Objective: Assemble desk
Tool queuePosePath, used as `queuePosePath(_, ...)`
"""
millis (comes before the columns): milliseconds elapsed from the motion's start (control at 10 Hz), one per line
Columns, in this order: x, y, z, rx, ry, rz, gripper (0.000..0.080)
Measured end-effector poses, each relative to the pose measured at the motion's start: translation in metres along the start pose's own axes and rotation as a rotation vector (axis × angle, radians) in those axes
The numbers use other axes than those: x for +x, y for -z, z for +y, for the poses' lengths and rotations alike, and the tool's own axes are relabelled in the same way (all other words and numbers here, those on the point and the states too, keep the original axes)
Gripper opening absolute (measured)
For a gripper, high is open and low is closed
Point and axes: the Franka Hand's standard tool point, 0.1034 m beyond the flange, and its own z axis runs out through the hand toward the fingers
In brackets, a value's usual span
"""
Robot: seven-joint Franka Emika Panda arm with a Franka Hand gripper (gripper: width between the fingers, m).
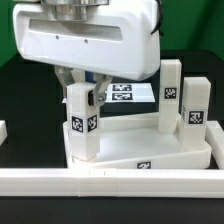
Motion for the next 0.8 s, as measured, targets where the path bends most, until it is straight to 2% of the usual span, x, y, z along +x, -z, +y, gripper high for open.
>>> queuePosePath(300, 0.0002, -0.0002, -0.0006, 0.002, -0.19, 0.0, 0.0289)
queuePosePath(500, 0.0002, -0.0003, -0.0006, 0.002, -0.186, 0.0, 0.029)
queuePosePath(600, 0.0003, -0.0003, -0.0003, -0.002, -0.122, 0.002, 0.0473)
queuePosePath(700, -0.0001, 0.0003, -0.0016, -0.001, -0.114, 0.0, 0.0593)
queuePosePath(800, 0.0, 0.0004, -0.0018, -0.001, -0.035, 0.0, 0.0632)
